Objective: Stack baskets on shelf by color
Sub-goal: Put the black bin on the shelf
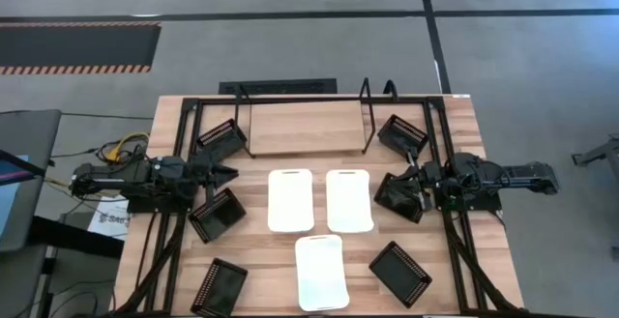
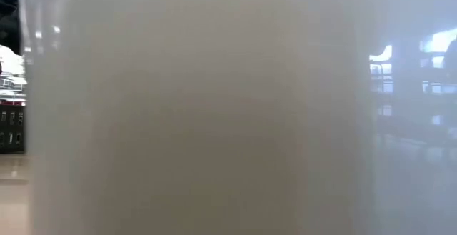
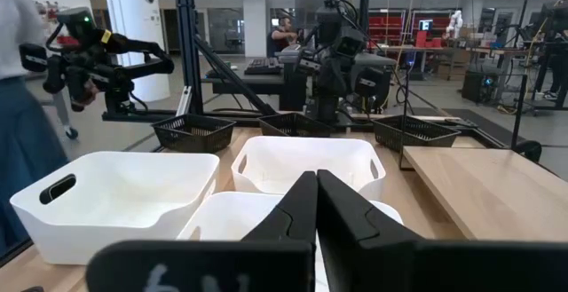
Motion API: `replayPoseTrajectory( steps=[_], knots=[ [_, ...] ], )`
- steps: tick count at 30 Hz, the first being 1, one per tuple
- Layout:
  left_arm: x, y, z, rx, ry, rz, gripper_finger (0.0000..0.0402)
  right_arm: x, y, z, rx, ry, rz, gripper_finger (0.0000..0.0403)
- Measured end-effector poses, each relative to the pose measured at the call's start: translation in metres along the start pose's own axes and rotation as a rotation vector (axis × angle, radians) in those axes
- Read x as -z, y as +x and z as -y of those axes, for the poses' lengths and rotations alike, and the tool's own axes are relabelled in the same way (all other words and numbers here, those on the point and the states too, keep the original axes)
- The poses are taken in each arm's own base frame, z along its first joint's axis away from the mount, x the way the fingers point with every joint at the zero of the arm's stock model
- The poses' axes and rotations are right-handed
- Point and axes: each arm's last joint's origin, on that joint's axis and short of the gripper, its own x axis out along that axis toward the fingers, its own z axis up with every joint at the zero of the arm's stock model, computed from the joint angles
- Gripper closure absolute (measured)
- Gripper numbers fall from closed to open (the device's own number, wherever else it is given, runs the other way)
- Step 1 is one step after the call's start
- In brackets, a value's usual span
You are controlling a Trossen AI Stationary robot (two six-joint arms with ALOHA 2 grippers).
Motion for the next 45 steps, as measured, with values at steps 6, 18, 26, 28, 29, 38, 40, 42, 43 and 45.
replayPoseTrajectory(
  steps=[6,18,26,28,29,38,40,42,43,45],
  knots=[
    [-0.002,0.000,0.000,-0.012,-0.144,0.024,0.0352,0.000,0.000,0.000,0.000,0.000,0.000,0.0374],
    [-0.014,-0.001,-0.001,-0.132,-0.306,0.224,0.0352,-0.008,-0.001,0.005,0.131,0.045,0.087,0.0376],
    [-0.023,-0.003,0.002,-0.091,-0.276,0.307,0.0352,-0.050,-0.013,0.010,0.188,0.462,0.523,0.0376],
    [-0.024,-0.004,0.003,-0.088,-0.252,0.320,0.0352,-0.051,-0.014,0.010,0.197,0.433,0.524,0.0376],
    [-0.024,-0.004,0.003,-0.090,-0.241,0.320,0.0352,-0.051,-0.013,0.011,0.207,0.411,0.516,0.0376],
    [-0.024,-0.004,0.002,-0.116,-0.226,0.329,0.0352,-0.061,-0.018,0.013,0.267,0.454,0.583,0.0376],
    [-0.024,-0.004,0.002,-0.116,-0.226,0.329,0.0352,-0.068,-0.017,0.014,0.318,0.457,0.541,0.0376],
    [-0.024,-0.004,0.002,-0.116,-0.226,0.328,0.0352,-0.077,-0.017,0.016,0.390,0.462,0.451,0.0376],
    [-0.024,-0.004,0.002,-0.116,-0.226,0.328,0.0352,-0.084,-0.017,0.016,0.430,0.462,0.399,0.0376],
    [-0.024,-0.004,0.002,-0.116,-0.226,0.328,0.0352,-0.098,-0.017,0.018,0.522,0.461,0.279,0.0376]
  ],
)
